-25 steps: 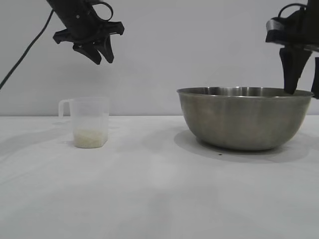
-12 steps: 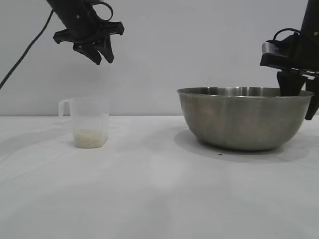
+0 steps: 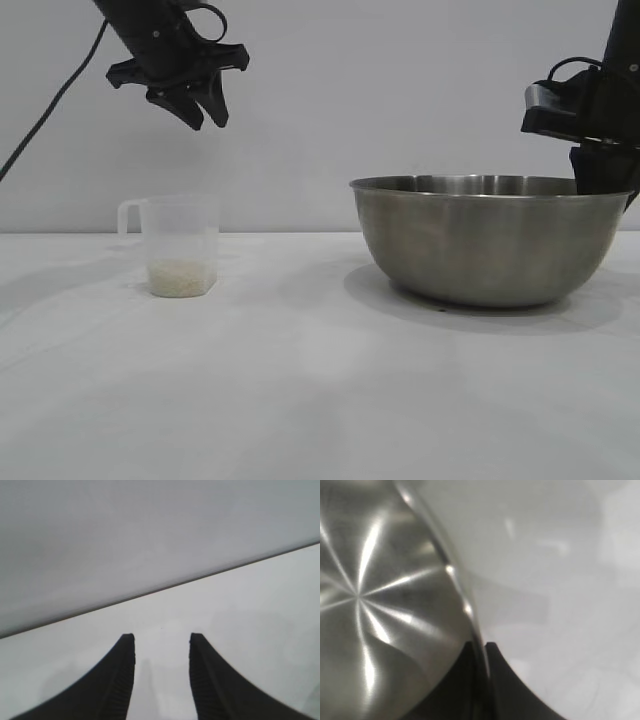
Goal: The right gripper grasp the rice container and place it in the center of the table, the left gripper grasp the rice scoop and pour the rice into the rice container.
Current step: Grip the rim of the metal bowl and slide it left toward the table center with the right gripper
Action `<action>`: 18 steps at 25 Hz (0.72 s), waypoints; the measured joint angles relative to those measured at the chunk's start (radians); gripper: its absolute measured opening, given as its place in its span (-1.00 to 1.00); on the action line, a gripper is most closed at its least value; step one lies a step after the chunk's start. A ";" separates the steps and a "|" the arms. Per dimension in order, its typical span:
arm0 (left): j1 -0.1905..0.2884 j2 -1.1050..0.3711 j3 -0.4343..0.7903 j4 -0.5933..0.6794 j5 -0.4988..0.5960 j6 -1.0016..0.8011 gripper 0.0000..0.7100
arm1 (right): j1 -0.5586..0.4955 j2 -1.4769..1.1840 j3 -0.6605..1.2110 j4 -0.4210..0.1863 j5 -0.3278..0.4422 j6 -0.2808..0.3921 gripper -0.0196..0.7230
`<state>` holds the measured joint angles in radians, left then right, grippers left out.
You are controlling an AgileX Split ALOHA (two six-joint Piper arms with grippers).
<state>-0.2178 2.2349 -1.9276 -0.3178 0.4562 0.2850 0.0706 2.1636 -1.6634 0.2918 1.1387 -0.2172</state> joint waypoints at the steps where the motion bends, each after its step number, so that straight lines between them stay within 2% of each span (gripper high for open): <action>1: 0.000 0.000 0.000 0.000 0.000 0.000 -0.38 | 0.009 0.000 0.000 0.000 -0.008 0.000 -0.95; 6: 0.000 0.000 0.000 0.000 0.004 0.000 -0.38 | 0.061 0.000 0.000 0.023 -0.031 0.000 -0.95; 12: 0.000 0.000 0.000 0.002 0.006 0.000 -0.38 | 0.067 0.000 0.000 0.032 -0.033 0.000 -0.95; 15: 0.000 0.000 0.000 0.002 0.006 0.000 -0.38 | 0.067 0.000 0.000 0.032 -0.033 0.000 -0.56; 18: 0.000 0.000 0.000 0.003 0.006 0.000 -0.38 | 0.067 0.000 0.000 0.032 -0.033 -0.009 0.00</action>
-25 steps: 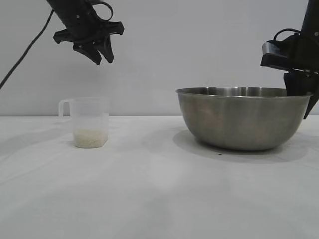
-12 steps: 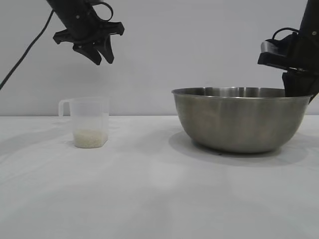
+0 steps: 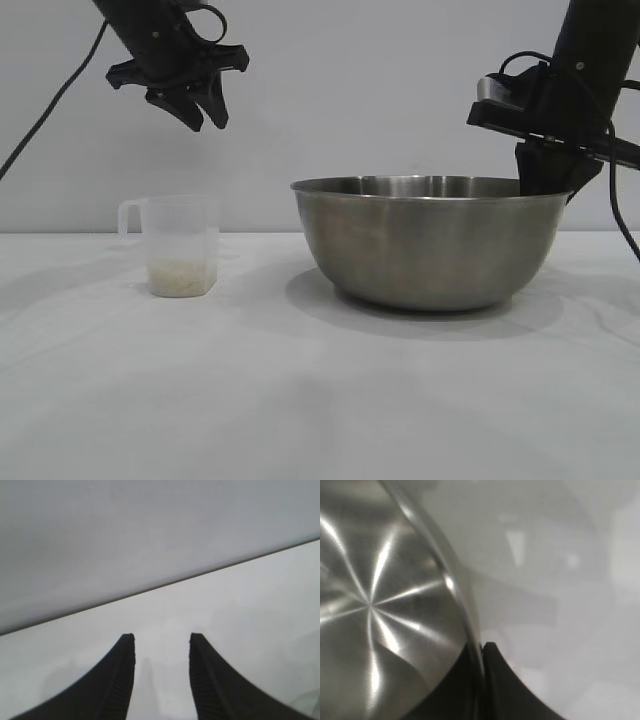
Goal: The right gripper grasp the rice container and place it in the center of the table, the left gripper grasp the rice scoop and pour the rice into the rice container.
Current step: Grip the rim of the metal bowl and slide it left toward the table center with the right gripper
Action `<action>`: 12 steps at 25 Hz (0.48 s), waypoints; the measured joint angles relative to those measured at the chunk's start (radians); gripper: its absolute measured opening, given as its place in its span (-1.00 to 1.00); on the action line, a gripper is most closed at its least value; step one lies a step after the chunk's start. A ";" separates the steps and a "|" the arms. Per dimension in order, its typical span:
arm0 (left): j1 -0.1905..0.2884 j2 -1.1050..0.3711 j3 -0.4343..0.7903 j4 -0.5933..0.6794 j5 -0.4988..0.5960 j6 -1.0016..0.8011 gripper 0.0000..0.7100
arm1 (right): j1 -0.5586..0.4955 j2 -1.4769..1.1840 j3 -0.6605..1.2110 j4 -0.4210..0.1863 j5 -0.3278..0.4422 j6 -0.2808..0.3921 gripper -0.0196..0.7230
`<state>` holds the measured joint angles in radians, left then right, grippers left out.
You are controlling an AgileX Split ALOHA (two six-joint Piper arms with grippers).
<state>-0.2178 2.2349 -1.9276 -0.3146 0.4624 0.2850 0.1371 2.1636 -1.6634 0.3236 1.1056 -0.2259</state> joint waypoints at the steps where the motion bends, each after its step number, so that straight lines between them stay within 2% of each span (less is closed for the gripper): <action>1: 0.000 0.000 0.000 0.000 0.000 0.000 -0.38 | 0.000 0.000 0.000 0.000 0.002 -0.004 0.18; 3: 0.000 0.000 0.000 0.000 0.000 0.000 -0.38 | 0.000 0.000 0.000 -0.002 0.010 -0.011 0.37; 6: 0.000 0.000 0.000 0.000 0.000 0.000 -0.38 | 0.000 0.000 -0.023 -0.006 0.037 -0.016 0.35; 7: 0.000 0.000 0.000 0.000 0.000 0.000 -0.38 | 0.000 0.000 -0.042 -0.008 0.043 -0.017 0.46; 9: 0.000 0.000 0.000 0.000 0.000 0.000 -0.38 | 0.000 -0.007 -0.084 -0.023 0.051 -0.017 0.42; 12: 0.000 0.000 0.000 0.000 0.000 0.000 -0.38 | 0.000 -0.043 -0.153 -0.081 0.031 -0.017 0.42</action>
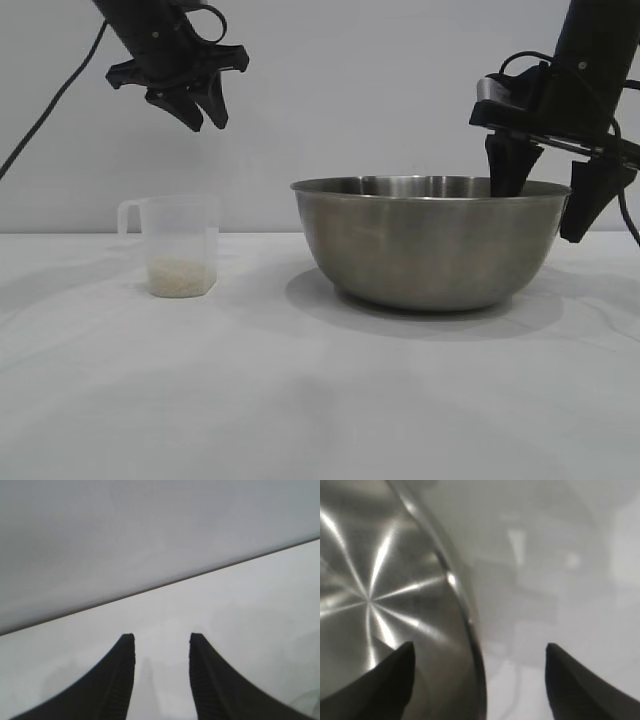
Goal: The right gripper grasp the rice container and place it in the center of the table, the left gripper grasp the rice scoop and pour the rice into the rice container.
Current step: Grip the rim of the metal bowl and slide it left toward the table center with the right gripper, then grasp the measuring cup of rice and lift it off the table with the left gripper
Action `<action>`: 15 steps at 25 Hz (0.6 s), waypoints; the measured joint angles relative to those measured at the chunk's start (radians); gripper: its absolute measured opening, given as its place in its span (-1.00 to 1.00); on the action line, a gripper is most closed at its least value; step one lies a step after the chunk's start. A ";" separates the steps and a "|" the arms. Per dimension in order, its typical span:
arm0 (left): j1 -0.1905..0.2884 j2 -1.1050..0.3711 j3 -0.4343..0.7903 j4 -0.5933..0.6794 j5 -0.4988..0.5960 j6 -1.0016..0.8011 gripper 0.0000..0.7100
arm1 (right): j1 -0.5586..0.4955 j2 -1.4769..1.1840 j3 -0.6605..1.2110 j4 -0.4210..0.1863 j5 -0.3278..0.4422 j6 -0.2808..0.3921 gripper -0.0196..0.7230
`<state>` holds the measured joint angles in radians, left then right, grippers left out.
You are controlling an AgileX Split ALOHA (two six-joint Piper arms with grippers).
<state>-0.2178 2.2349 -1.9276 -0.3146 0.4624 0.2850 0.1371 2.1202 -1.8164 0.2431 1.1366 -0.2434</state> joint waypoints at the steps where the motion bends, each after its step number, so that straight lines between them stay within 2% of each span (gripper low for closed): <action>1: 0.000 0.000 0.000 0.002 0.000 0.000 -0.38 | -0.002 -0.012 -0.021 -0.015 -0.016 -0.002 0.42; 7: 0.000 0.000 0.000 0.019 0.000 0.000 -0.38 | -0.076 -0.046 -0.060 -0.025 -0.092 -0.006 0.42; 12: 0.000 0.000 0.000 0.019 -0.006 0.001 -0.38 | -0.165 -0.126 -0.057 0.074 -0.098 -0.087 0.42; 15: 0.000 0.000 0.000 0.019 -0.010 0.001 -0.38 | -0.189 -0.219 -0.008 0.094 -0.139 -0.112 0.42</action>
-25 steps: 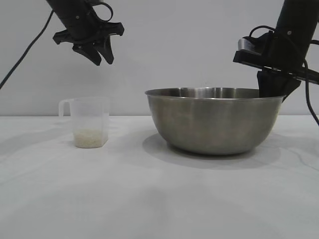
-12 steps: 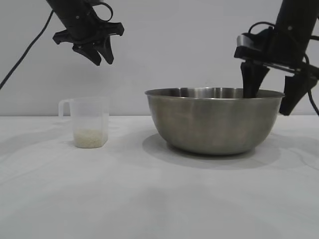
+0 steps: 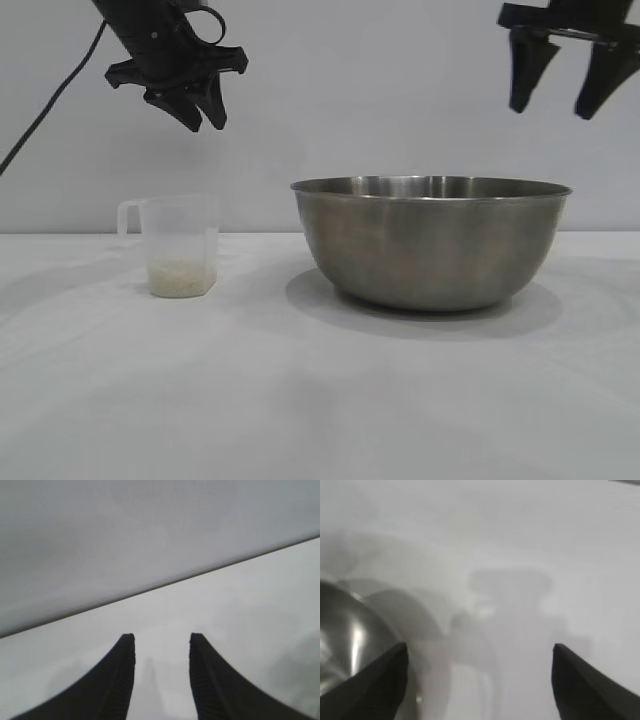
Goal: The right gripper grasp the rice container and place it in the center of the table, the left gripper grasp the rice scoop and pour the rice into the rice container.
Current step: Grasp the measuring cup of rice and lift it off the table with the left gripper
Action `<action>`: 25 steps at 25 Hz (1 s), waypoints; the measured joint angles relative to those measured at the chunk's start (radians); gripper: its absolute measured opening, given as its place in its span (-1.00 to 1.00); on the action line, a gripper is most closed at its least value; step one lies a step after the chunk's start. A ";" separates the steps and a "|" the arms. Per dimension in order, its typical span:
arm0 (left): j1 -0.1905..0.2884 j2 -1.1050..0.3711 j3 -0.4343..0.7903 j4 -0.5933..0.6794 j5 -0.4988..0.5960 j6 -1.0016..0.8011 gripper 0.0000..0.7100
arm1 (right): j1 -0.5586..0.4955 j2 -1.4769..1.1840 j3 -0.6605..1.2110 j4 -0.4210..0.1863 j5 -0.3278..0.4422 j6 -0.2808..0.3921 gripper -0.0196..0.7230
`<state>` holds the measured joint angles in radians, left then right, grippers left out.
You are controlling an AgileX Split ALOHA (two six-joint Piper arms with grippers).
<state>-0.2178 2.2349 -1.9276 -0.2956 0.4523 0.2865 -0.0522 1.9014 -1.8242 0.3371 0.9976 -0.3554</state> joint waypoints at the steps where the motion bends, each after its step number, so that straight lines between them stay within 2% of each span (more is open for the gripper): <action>1: 0.000 0.000 0.000 0.000 -0.002 -0.002 -0.38 | -0.006 -0.031 0.035 0.007 -0.023 -0.003 0.42; 5: 0.000 0.000 0.000 -0.004 -0.008 -0.002 -0.38 | -0.028 -0.183 0.251 0.012 -0.159 -0.040 0.42; 10: 0.000 -0.002 0.000 -0.007 -0.008 -0.003 -0.38 | -0.029 -0.411 0.570 0.047 -0.371 -0.130 0.42; 13: 0.000 -0.002 0.000 -0.007 -0.011 -0.003 -0.38 | -0.029 -0.566 0.737 0.065 -0.441 -0.172 0.42; 17: 0.000 -0.002 0.000 -0.009 -0.011 -0.003 -0.38 | -0.029 -0.760 0.905 0.072 -0.451 -0.190 0.42; 25: 0.000 -0.002 0.000 -0.011 -0.008 -0.003 -0.38 | -0.029 -1.089 1.144 0.095 -0.304 -0.189 0.42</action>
<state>-0.2178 2.2328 -1.9276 -0.3062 0.4442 0.2832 -0.0811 0.8122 -0.6801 0.4326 0.6939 -0.5447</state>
